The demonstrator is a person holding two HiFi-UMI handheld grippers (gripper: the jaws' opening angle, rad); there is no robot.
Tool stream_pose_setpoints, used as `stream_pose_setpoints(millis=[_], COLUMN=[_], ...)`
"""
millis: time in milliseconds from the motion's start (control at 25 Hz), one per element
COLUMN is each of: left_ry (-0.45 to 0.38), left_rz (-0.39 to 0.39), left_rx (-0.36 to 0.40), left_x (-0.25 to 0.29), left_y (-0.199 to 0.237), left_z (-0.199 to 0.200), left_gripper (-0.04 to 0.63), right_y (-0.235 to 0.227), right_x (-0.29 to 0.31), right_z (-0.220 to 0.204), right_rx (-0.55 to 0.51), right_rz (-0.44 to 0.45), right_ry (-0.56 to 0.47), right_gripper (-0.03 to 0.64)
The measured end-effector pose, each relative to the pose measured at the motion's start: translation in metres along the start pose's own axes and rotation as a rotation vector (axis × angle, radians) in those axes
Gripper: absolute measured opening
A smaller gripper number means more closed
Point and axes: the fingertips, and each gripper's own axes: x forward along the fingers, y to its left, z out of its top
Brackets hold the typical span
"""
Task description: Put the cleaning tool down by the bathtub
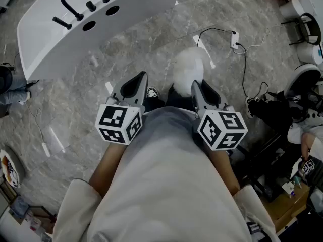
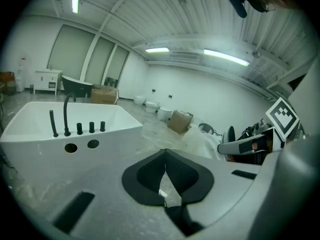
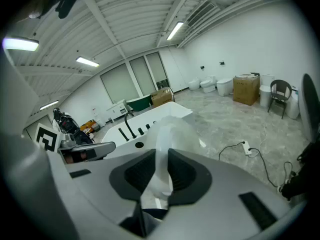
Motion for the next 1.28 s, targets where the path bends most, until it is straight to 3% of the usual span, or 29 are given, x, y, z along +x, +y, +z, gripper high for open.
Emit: stream_pose_setpoints(millis=[200,520,800,1080,1280], left_ry=[0.005,0.044,0.054,0.066,0.088], left_rz=[-0.027,-0.025,0.047,0.08,0.073], left_rx=[-0.014,0.033,0.147,0.122,0.108], left_x=[0.003,0.021,0.04,0.074,0.111], left_y=[-0.005,-0.012,-0.003,0.013,0.013], left_z=[-0.004,-0.003,0.014,0.041,0.056], left_gripper=[0.005,0.005,0.005,0.005,0.005], right_y=[-0.002,-0.019,-0.03,-0.039,-0.064], right_x=[-0.004,0.005,0.033,0.07,0.092], right_z=[-0.007,-0.003,0.016,0.054,0.075], right_rx=[0.009,0.064,0.067,0.014,0.034], right_rz=[0.003,0.023,0.058,0.108,0.111], right_ry=[-0.003,-0.005,0.004,0.041,0.06], right_gripper=[0.072,0.072,0.072,0.072,0.072])
